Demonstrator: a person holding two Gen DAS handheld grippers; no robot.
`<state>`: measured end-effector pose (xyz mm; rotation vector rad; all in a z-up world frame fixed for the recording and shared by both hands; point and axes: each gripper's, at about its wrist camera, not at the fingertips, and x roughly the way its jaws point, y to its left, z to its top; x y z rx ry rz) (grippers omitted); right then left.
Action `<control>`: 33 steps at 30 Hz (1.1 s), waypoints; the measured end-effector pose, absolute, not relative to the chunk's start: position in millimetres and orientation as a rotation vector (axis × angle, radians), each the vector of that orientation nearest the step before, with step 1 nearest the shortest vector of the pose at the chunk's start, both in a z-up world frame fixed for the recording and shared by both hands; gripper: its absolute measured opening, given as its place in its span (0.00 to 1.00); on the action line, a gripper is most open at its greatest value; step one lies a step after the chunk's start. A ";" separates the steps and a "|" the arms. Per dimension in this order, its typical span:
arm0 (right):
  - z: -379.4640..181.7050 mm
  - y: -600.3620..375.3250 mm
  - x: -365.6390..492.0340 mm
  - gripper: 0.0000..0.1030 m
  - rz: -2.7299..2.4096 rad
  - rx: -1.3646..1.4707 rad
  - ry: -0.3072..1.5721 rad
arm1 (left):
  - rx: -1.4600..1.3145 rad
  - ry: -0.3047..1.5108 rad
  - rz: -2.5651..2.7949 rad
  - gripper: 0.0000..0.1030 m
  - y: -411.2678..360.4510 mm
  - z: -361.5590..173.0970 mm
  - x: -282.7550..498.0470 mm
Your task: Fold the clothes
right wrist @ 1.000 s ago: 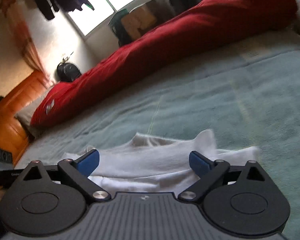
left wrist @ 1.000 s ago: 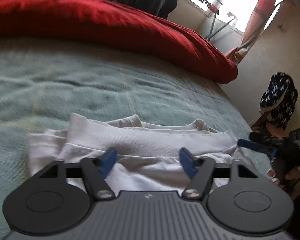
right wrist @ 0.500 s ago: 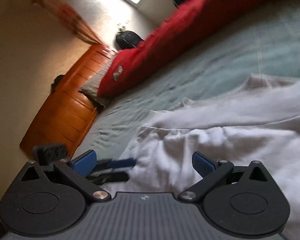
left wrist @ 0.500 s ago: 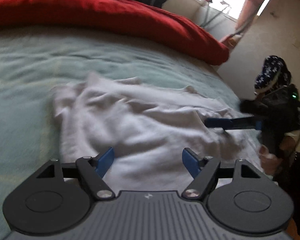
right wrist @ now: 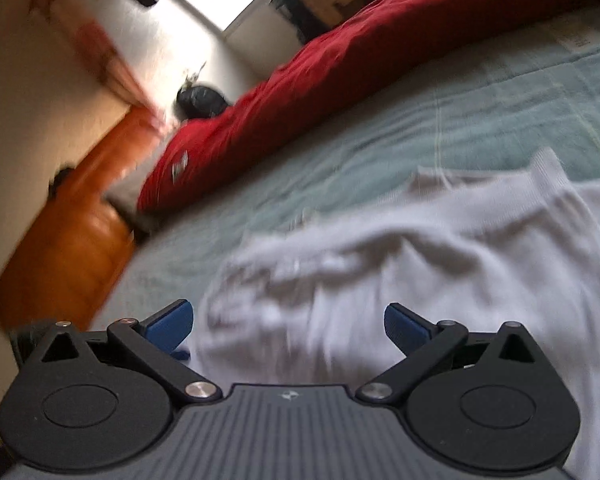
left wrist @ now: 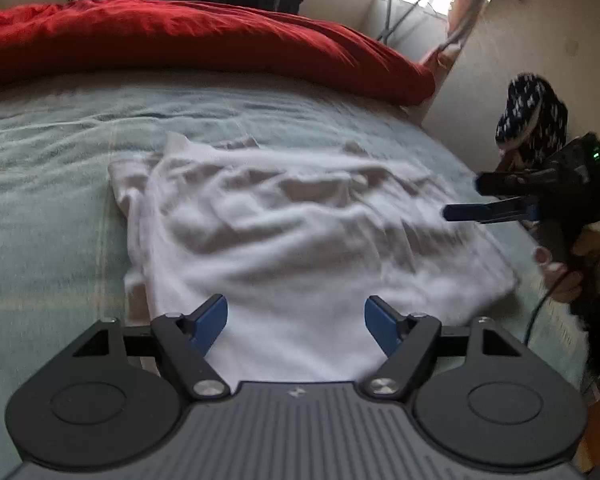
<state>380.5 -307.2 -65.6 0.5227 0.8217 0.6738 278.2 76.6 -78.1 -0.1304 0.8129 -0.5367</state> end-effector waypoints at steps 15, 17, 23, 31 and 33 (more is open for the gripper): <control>-76.6 -373.4 288.2 1.00 0.558 0.591 0.811 | -0.148 0.799 -0.507 0.76 76.3 -65.6 219.1; -79.6 -367.5 291.2 1.00 0.552 0.601 0.819 | -0.129 0.797 -0.512 0.76 67.2 -70.0 223.5; -89.5 -366.5 284.1 1.00 0.485 0.541 0.884 | -0.076 0.868 -0.449 0.76 65.6 -80.6 213.7; -46.9 -375.6 254.1 1.00 0.362 0.201 0.800 | 0.388 0.682 -0.363 0.76 43.5 -50.7 172.8; -37.3 -353.4 247.7 1.00 0.362 0.033 0.755 | 0.503 0.648 -0.370 0.76 25.2 -52.3 171.4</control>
